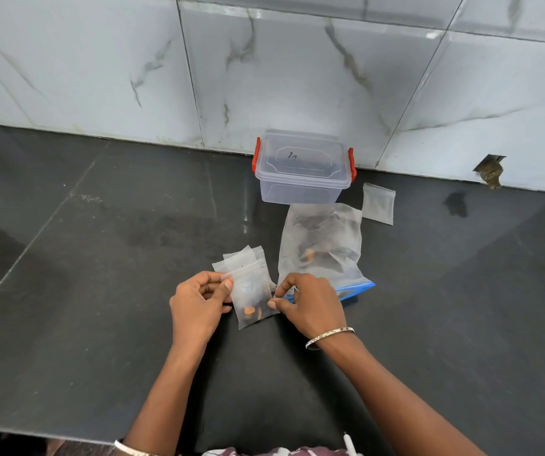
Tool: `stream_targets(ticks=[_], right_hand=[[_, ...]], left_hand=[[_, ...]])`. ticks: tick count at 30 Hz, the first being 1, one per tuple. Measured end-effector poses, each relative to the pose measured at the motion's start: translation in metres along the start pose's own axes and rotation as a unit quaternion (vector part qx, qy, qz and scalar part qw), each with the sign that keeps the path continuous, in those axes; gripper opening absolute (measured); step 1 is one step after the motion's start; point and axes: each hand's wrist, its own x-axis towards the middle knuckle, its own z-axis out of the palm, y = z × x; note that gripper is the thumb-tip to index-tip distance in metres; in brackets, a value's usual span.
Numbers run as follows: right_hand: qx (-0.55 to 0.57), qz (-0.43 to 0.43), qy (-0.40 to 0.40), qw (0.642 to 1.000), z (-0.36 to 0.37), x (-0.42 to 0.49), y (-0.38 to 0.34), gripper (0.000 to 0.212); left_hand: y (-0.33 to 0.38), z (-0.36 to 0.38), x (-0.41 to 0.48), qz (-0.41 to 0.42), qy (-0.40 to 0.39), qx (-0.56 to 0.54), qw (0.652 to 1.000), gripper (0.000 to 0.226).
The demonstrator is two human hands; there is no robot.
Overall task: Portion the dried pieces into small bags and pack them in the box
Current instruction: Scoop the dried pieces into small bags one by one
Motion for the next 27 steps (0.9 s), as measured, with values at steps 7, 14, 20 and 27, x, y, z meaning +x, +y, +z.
stream_targets(ticks=[7,14,20,27], right_hand=[[0.007,0.004,0.004,1.0,0.003,-0.002,0.007,0.02],[0.074,0.017,0.004,0.997,-0.001,-0.003,0.008,0.019],[0.164,-0.017,0.072,0.984,-0.042,-0.004,-0.005,0.014],[0.183,0.011,0.268,0.946,-0.114,0.029,0.027,0.013]], left_hand=[[-0.002,0.002,0.0,-0.005,0.022,-0.006,1.0,0.004],[0.015,0.003,-0.005,0.093,0.081,0.093,0.988,0.02],[0.041,0.027,-0.003,0.211,0.122,0.131,0.961,0.018],[0.077,0.085,0.017,0.293,-0.013,0.139,0.946,0.014]])
